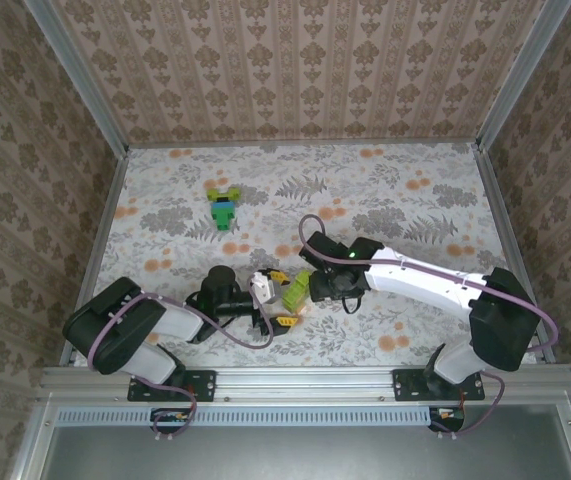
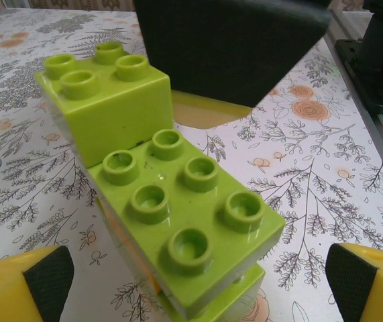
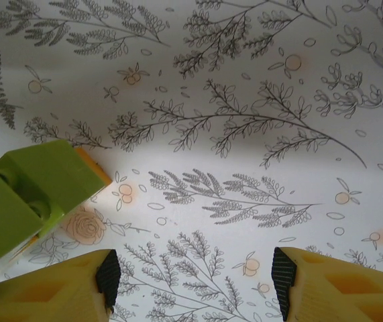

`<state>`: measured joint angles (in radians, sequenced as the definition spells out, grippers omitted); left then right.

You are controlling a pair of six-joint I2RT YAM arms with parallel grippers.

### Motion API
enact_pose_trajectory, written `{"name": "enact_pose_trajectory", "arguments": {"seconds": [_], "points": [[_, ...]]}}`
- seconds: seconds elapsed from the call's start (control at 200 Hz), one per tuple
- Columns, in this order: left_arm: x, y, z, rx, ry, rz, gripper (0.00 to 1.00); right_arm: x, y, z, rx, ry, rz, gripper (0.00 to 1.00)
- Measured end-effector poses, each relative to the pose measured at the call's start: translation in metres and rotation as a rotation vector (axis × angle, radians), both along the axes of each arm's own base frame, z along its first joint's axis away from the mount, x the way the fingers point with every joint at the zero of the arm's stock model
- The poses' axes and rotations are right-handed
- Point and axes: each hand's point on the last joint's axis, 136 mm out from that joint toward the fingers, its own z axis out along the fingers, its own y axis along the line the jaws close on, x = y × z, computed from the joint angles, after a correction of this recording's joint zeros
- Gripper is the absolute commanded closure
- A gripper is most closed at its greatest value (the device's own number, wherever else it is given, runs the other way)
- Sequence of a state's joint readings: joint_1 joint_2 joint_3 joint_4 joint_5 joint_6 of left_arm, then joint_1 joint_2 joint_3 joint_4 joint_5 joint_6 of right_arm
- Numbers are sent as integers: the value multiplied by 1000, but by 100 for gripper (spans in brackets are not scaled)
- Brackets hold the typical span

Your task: Assemble a carrot with lego

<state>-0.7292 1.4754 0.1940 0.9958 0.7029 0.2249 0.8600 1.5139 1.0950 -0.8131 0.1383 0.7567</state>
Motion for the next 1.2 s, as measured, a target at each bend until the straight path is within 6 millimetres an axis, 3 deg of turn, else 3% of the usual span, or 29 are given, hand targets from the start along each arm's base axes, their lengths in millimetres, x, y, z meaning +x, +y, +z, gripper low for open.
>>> {"name": "enact_pose_trajectory", "arguments": {"seconds": [0.27,0.675,1.2], "points": [[0,0,0,0,0,0,0,16,-11,1,-15,-13,-26,36],[0,0,0,1,1,0,0,36,-8,-1,-31,-15,-15,36],[15,2,-8,35,0,74,0,67,19,-3,-14,-31,40,36]]}}
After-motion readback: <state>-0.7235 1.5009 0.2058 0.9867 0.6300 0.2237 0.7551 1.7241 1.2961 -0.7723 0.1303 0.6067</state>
